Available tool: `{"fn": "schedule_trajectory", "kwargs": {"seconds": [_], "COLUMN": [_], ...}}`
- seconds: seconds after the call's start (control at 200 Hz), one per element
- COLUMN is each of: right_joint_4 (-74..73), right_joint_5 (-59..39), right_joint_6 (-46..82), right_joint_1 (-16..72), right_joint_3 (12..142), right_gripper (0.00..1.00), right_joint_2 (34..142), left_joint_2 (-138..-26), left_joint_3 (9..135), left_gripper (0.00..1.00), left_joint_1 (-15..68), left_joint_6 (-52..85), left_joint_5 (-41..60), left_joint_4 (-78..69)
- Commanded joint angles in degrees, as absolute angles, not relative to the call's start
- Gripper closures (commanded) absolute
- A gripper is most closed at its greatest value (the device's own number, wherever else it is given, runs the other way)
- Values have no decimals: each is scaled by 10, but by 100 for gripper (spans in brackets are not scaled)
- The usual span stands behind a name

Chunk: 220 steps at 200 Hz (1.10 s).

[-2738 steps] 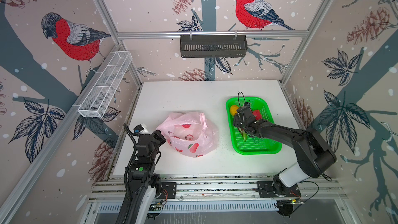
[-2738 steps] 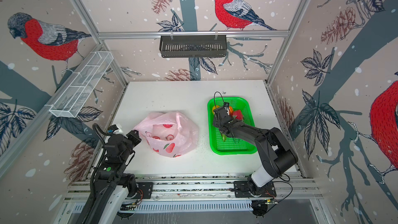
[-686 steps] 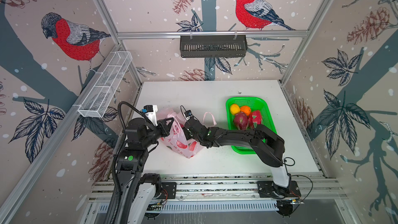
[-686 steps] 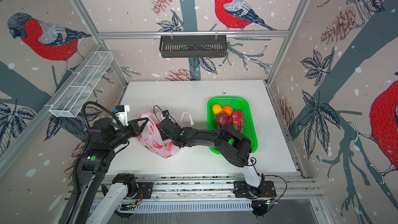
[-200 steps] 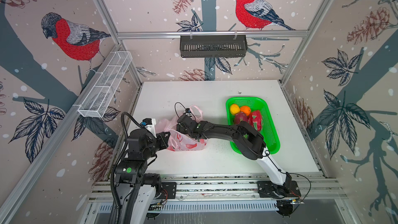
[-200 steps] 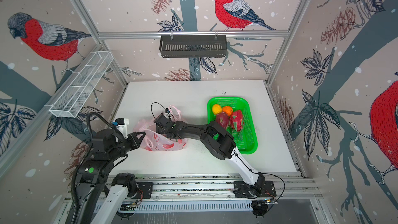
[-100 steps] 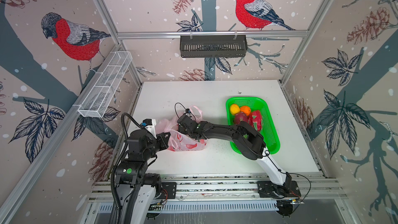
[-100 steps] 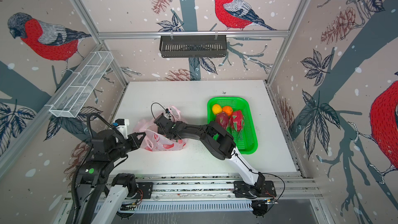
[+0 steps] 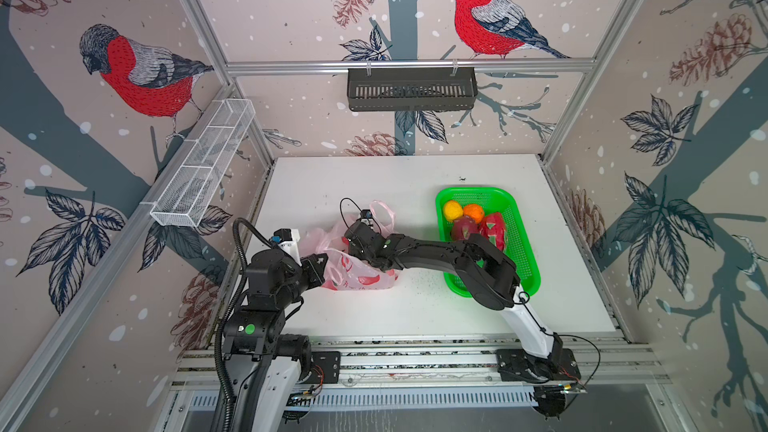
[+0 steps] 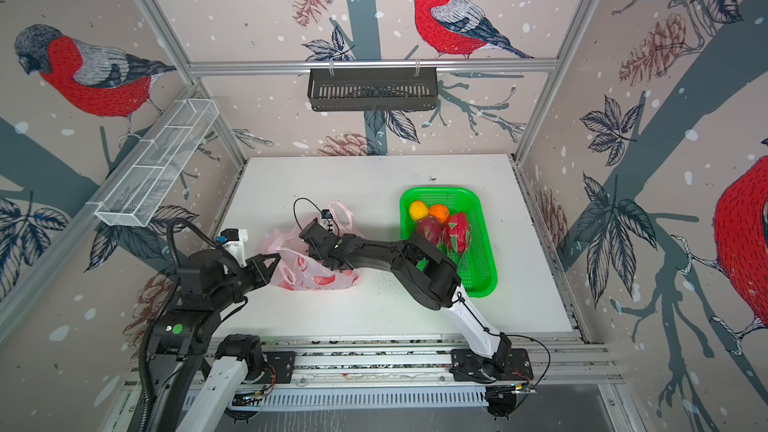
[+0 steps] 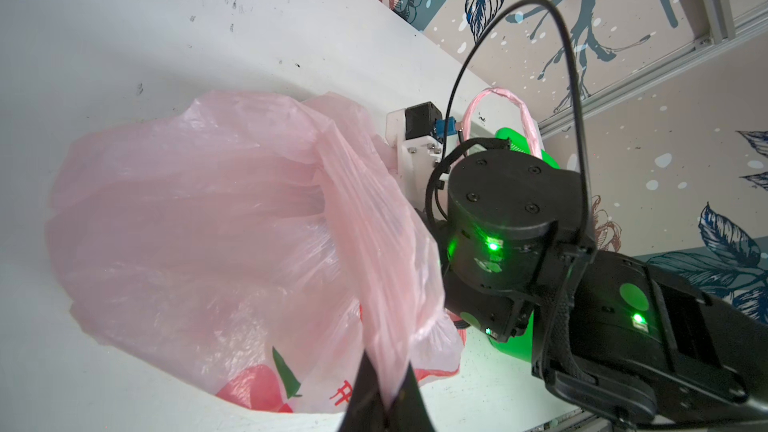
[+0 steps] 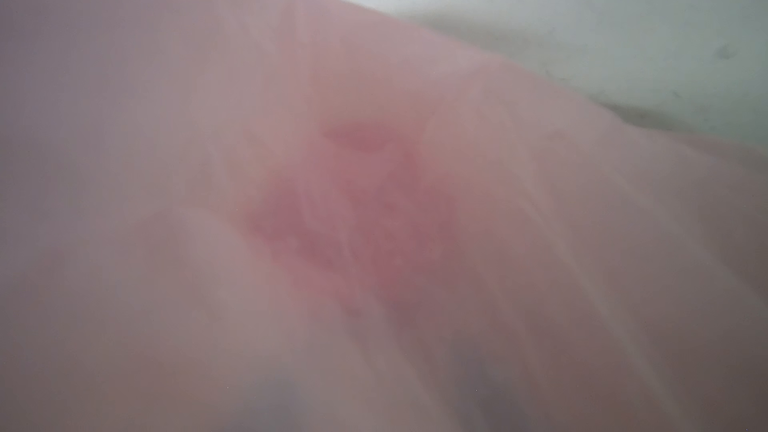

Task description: Untie the knot of the plastic bag and take out the fruit

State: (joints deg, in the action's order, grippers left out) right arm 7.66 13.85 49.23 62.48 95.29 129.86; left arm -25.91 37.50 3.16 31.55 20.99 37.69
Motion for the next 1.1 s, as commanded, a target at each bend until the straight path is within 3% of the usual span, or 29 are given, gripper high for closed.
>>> {"fn": "schedule_trajectory", "kwargs": {"seconds": [0.0,1.096], "right_joint_4": [77,35], "right_joint_5": [156,159], "right_joint_6": [482,458], "right_joint_1": [628,626], "right_joint_3": [943,843], "right_gripper": [46,51], "right_joint_2": [1279,1142], "left_joint_2": [-258,-285], "left_joint_3": [368,306], "left_gripper": [100,100], "left_joint_1": [29,30], "left_joint_6": [340,381], "left_joint_5": [207,197], "left_joint_4": [343,242]}}
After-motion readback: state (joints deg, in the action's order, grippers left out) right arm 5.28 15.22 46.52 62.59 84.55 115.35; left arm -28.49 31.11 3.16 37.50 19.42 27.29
